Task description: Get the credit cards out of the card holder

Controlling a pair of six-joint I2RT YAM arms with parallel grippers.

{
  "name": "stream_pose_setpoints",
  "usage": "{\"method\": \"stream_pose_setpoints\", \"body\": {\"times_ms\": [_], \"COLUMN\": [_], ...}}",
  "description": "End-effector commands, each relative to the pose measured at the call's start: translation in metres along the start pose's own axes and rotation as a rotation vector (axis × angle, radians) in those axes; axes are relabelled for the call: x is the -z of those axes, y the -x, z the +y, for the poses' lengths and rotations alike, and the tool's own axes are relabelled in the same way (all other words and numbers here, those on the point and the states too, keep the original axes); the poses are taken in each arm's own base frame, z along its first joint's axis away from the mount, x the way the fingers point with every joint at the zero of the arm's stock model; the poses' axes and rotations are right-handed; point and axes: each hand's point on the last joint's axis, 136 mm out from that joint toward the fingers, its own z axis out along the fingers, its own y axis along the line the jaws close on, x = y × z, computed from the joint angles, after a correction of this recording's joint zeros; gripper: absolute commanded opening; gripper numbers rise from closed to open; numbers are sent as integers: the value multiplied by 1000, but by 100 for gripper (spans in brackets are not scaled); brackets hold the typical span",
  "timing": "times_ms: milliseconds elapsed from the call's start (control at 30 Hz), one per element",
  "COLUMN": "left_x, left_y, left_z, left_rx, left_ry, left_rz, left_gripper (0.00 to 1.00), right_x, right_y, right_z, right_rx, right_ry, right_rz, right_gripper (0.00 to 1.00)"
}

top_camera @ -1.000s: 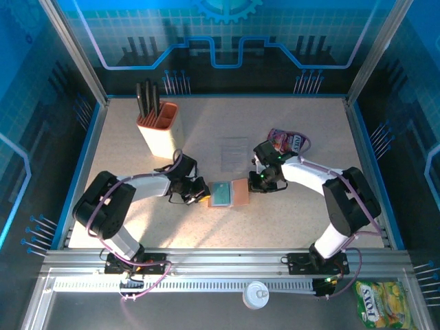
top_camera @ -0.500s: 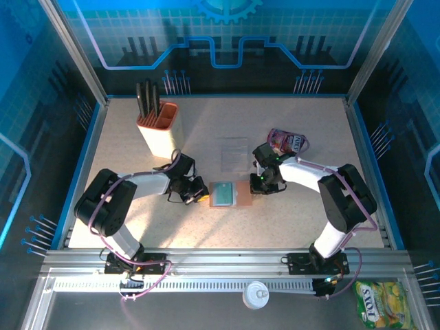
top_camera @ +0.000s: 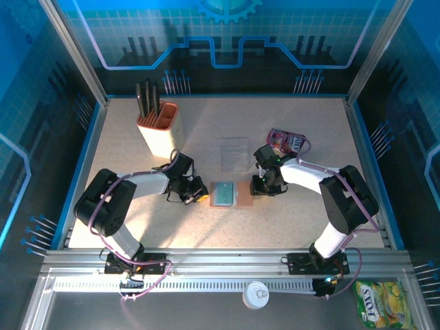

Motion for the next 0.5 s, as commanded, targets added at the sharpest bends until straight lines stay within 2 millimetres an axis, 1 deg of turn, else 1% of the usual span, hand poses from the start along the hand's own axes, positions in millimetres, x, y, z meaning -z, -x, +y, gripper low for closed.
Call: {"method": "stream_pose_setpoints", "body": {"times_ms": [0, 167, 267, 367, 467], "left_x": [12, 24, 29, 29, 28], "left_y": [0, 4, 6, 7, 9], "left_z": [14, -4, -11, -15, -16], "left_rx": [56, 26, 16, 10, 12], "left_ry": [66, 20, 2, -7, -8], "left_rz": [-21, -48, -58, -59, -59], "left_gripper": [12, 14, 15, 15, 15], "right_x": [11, 22, 28, 32, 32], "right_y": [0, -1, -1, -1, -3], "right_z": [-7, -11, -15, -16, -24], "right_rx": [-3, 8, 6, 5, -3], "right_ry": [-28, -51, -70, -80, -122], "right_rz": [-8, -24, -39, -45, -38], "right_gripper": [42, 46, 48, 49, 49]}}
